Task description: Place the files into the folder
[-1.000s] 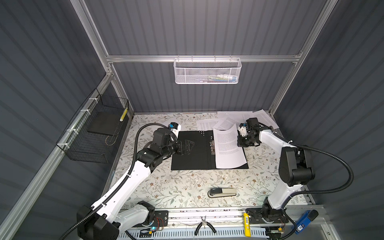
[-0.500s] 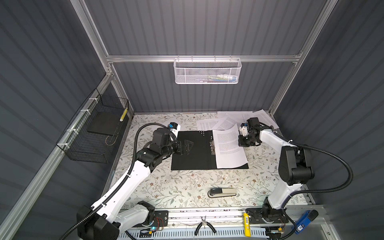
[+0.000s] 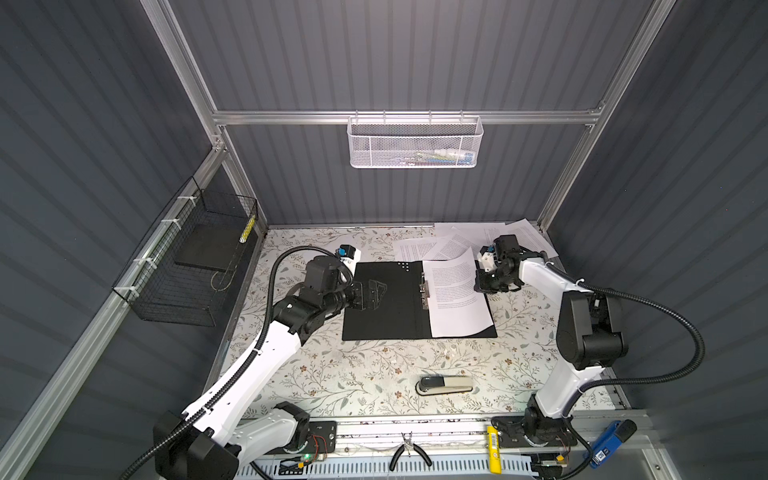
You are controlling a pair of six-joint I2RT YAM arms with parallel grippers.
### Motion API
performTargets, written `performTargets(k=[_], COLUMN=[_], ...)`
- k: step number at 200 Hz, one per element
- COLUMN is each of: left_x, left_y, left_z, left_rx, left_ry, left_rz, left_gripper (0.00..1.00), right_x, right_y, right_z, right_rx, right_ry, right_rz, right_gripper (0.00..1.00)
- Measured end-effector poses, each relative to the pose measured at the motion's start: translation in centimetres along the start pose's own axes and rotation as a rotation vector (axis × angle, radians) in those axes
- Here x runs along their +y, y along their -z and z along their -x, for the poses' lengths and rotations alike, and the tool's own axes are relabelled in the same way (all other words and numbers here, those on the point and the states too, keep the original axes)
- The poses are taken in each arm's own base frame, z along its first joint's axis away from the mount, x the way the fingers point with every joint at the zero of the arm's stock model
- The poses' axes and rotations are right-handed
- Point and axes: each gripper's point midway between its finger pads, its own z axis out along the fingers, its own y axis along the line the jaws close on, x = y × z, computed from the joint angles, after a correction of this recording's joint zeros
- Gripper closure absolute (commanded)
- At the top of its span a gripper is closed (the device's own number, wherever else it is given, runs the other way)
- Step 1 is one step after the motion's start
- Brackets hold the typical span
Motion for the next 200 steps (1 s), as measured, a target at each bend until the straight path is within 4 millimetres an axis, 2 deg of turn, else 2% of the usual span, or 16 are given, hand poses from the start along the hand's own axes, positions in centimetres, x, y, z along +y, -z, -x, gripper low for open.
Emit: performTargets(k=[200], left_x=[0.0], left_y=[0.0], left_z=[0.0], left_rx=[0.002], left_ry=[0.0], left_rz=[-0.003], left_gripper=[0.0], right_x=[1.3], right_y=[-0.6], right_z=[-0.3], right_rx=[0.019], right_ry=[-0.026], right_rz=[0.062], right_gripper=[1.0])
